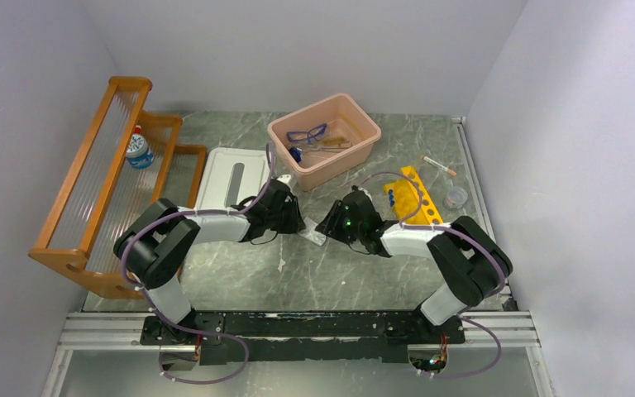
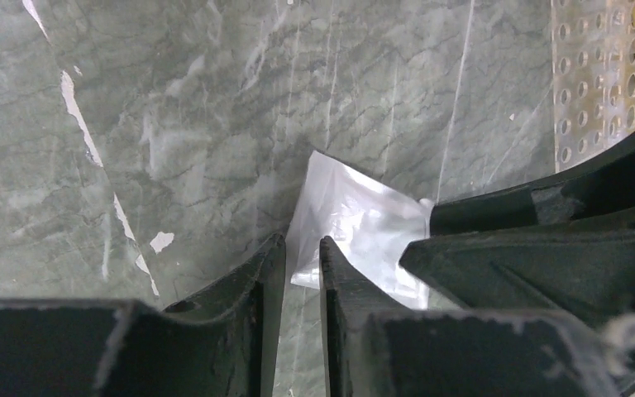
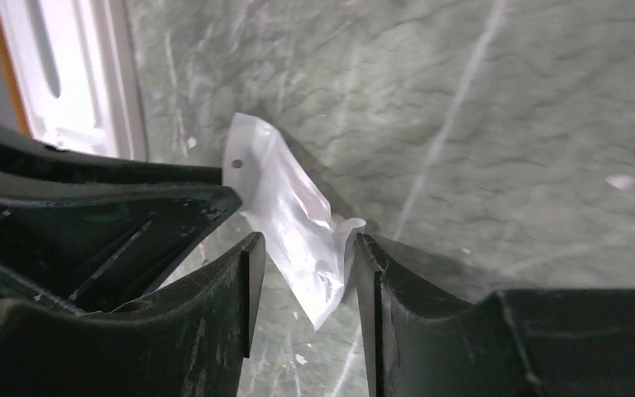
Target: Organize the chemistry lab equipment
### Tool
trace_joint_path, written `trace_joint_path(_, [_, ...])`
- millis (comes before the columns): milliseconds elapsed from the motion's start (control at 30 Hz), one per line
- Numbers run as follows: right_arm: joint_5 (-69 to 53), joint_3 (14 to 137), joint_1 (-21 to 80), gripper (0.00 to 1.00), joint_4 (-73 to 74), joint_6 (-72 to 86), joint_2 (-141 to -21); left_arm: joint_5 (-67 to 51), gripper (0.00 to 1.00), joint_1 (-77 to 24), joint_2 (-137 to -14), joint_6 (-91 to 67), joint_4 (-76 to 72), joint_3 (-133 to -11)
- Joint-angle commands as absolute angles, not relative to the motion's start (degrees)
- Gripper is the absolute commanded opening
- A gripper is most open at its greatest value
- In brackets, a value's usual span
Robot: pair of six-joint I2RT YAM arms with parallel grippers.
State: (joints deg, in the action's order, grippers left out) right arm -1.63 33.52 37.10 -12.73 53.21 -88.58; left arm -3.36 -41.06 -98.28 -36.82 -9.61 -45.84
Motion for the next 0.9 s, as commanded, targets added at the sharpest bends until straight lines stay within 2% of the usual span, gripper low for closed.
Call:
trace_joint_path(0, [-10.0,32.4,37.4,0.46,-22.4,52.7,-91.9,-1.9,0.25,-41.6,-99.2,-36.2,-10.3,-46.7])
trace_joint_path(267, [-6.2,33.7,37.4,0.28,-22.4,52.5,-91.4,-0.7,0.2,-41.6,-97.8,-35.7,-9.9,-45.6])
trace_joint_path(467, [-3.5,35.7,37.4,0.01,-19.6,51.0,-90.0,-0.3,0.19,-41.6,-95.4,-35.3,-9.3,-45.4])
trace_joint_path(600, [-1.0,37.3,37.4,0.0,-15.0,47.9,-87.0,-0.1,0.24,-41.6,-91.6,-34.5,-7.2,-45.7])
trace_joint_path(867, [-0.3,41.4,37.3,0.0,-5.2,33.7,-73.3,6.7,0.43,-41.6,-78.3,-31.2,2.8,-48.9])
